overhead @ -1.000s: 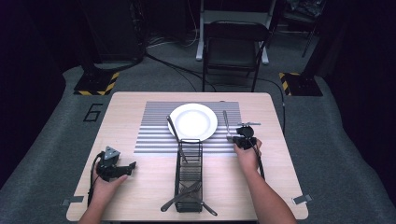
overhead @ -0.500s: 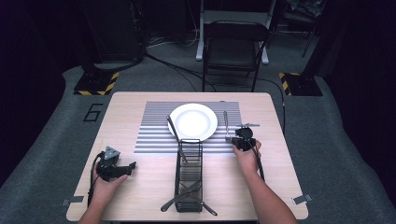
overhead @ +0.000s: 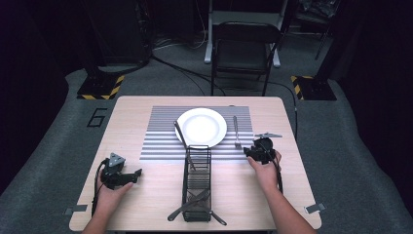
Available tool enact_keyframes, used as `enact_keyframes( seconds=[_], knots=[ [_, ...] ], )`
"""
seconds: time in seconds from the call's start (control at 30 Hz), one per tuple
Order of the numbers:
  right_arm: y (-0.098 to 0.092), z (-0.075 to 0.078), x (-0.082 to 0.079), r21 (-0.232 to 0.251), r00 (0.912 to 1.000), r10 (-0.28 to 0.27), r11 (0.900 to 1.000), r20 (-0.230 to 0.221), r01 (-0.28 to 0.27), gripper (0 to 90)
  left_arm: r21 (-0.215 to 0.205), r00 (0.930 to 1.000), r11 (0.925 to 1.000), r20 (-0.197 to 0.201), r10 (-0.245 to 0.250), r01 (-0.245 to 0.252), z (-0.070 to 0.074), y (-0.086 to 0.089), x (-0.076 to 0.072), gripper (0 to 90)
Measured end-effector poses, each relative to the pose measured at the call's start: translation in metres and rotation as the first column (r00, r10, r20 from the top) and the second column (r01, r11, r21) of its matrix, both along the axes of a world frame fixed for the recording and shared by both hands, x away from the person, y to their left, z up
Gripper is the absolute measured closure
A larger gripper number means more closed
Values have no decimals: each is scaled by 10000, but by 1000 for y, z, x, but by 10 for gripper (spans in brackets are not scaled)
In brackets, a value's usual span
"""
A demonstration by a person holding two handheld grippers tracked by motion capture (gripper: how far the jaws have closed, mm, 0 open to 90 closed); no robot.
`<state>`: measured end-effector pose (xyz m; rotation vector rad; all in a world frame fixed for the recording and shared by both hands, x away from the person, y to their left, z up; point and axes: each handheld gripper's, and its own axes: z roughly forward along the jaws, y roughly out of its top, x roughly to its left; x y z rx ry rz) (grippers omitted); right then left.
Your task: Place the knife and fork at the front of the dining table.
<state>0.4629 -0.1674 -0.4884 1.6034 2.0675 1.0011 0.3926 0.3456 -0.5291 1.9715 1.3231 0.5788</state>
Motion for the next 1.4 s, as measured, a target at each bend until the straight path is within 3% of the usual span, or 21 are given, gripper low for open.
enact_keyframes(
  seconds=[0.2,0.37,0.73,0.9,1.0,1.1,1.23,1.4],
  knots=[
    [-1,5,-17,-44,9984,266,9996,493,-264,494,-72,10000,10000,95,-22,23,0,1,-1,229],
    [4,2,-30,-615,9961,574,9967,669,-533,439,-124,9995,9999,299,124,-120,0,0,-2,292],
    [0,-2,-41,-41,9957,794,9968,474,-793,398,-509,9996,9983,29,289,-287,4,-2,-5,393],
    [-2,-6,-42,149,9944,965,9952,421,-972,382,-627,9993,9973,-39,376,-378,11,-4,-8,395],
    [0,-5,-43,40,9928,1014,9948,637,-1018,383,-826,9992,9958,2,397,-395,16,-6,-9,400],
    [-1,-3,-44,-14,9904,1158,9932,752,-1160,390,-1141,9996,9931,-18,274,-274,20,-8,-10,420],
    [-3,-1,-45,-226,9885,1249,9921,852,-1234,395,-1137,9998,9935,-196,27,-49,29,-13,-10,436],
    [-6,2,-46,-411,9877,1164,9928,1048,-1126,395,-1303,9998,9912,27,-217,219,45,-22,-10,464]
  ],
)
